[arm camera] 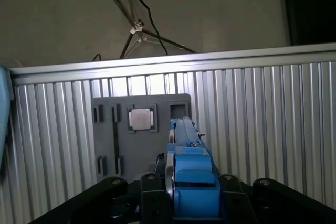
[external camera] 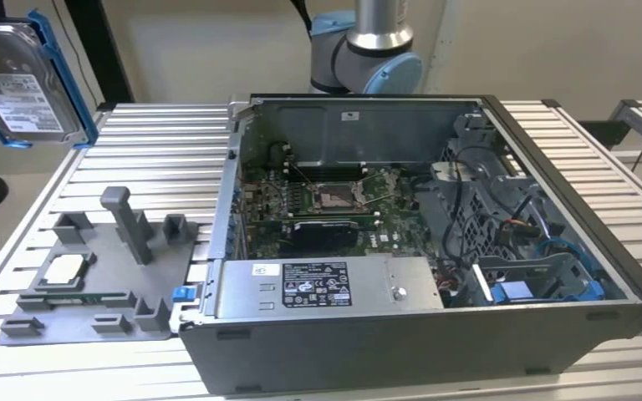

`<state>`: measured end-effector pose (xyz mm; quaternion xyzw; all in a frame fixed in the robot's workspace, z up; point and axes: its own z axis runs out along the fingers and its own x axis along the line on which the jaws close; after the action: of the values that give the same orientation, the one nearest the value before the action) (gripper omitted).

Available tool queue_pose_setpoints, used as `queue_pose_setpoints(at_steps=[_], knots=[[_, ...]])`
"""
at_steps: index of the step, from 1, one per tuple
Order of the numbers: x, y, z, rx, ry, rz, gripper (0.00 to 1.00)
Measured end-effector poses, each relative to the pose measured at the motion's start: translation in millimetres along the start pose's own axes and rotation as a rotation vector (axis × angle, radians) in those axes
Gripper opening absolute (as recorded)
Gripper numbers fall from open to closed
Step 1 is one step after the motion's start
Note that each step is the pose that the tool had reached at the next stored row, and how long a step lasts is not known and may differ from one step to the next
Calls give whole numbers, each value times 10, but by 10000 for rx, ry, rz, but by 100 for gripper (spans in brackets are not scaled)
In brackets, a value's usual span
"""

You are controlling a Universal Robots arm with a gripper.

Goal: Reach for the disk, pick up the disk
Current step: 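Pick up the disk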

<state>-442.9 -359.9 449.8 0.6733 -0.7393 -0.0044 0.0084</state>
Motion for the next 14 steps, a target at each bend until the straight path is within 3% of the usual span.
queue_pose_setpoints(at_steps=[14], knots=[[1, 3, -152, 0, 0, 0, 0]])
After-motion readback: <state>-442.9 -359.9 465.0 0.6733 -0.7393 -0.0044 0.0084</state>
